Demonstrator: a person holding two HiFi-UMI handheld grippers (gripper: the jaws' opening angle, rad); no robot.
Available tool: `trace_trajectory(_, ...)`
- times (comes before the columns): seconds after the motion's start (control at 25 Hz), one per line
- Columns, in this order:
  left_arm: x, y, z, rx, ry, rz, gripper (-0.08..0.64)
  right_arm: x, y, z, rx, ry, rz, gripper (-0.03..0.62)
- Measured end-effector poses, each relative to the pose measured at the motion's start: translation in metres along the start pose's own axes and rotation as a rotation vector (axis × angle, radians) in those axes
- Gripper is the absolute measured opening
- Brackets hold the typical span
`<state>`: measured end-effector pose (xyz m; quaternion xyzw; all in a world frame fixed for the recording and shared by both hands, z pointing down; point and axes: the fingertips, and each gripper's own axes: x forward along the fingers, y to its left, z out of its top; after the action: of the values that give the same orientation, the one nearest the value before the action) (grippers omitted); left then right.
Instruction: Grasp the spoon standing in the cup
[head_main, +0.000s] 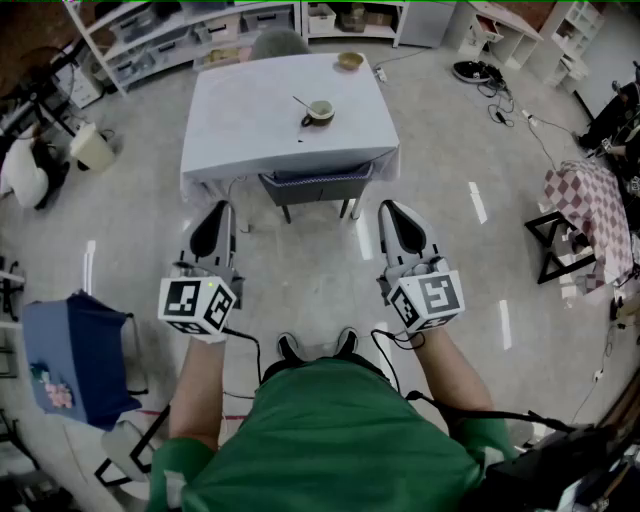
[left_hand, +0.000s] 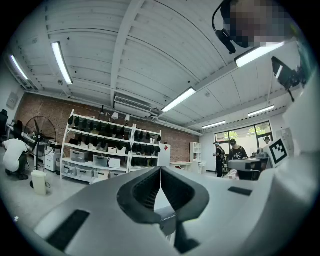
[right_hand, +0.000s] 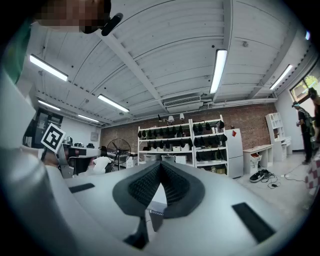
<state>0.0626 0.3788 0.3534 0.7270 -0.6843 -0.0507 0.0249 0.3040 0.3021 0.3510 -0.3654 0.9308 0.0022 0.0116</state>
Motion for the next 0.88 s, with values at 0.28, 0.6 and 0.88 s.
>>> trace_trajectory(0.28,-0.009,0.028,0.003,-0.006,0.014,0.0,0.021,0.012,0.012,-0.002,0.006,0.02,-0.027,0.023)
trace_trajectory(0.6,-0.018,0.066,0.01,-0.049,0.007,-0.033,0.023,0.023,0.036,-0.008,0.047,0.052,-0.087,0.023)
trace_trajectory(0.88,-0.021,0.106,0.004,-0.081,0.02,-0.043,0.023,0.046,0.057,-0.009,-0.001,0.078,-0.128,0.023)
